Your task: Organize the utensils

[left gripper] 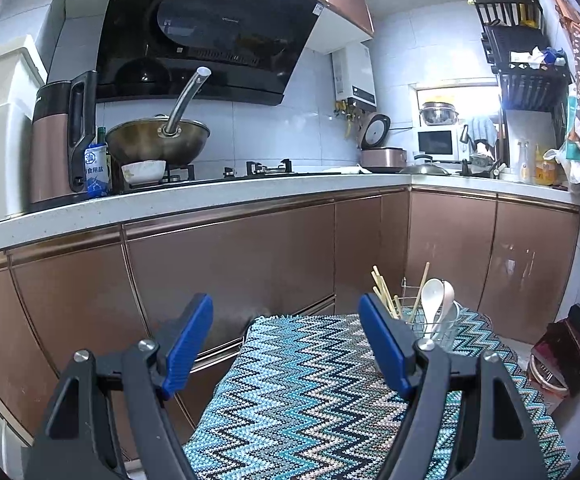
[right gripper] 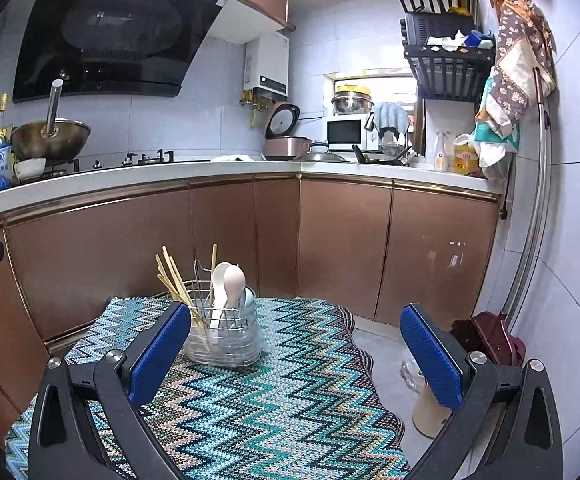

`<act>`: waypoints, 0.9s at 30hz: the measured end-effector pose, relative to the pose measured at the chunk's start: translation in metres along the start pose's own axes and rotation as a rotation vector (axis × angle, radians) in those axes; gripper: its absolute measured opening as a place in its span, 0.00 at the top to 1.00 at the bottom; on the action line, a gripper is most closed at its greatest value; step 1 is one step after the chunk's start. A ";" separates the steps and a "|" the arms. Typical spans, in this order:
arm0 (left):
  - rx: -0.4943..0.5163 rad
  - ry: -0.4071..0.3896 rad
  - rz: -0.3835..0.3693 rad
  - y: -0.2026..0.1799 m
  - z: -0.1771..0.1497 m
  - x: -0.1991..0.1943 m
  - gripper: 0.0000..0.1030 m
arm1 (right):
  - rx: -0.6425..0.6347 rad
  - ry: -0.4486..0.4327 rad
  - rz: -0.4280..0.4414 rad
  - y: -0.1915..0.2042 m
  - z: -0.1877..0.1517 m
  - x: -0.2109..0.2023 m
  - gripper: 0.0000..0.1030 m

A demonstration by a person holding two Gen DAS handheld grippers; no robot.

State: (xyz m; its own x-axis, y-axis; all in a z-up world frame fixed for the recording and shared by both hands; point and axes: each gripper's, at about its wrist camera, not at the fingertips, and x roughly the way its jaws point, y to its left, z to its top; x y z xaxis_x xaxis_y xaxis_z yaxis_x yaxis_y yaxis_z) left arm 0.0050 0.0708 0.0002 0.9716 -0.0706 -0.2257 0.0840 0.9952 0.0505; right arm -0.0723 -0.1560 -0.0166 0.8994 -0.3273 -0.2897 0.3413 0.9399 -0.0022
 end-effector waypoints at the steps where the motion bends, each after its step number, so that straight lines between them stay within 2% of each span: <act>1: 0.001 0.000 0.001 0.000 0.000 0.000 0.28 | -0.001 0.002 0.000 0.001 0.000 0.000 0.00; 17: -0.004 0.040 -0.007 0.001 -0.002 0.006 0.28 | 0.004 0.000 -0.007 -0.004 -0.001 0.002 0.00; 27: 0.003 0.038 0.000 0.003 -0.002 0.002 0.28 | -0.002 0.001 -0.003 -0.002 0.000 0.001 0.00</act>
State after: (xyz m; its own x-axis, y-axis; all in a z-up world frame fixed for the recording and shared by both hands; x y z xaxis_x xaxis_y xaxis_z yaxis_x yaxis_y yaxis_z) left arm 0.0070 0.0737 -0.0022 0.9626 -0.0675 -0.2622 0.0843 0.9950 0.0534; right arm -0.0724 -0.1580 -0.0165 0.8980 -0.3303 -0.2906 0.3439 0.9390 -0.0048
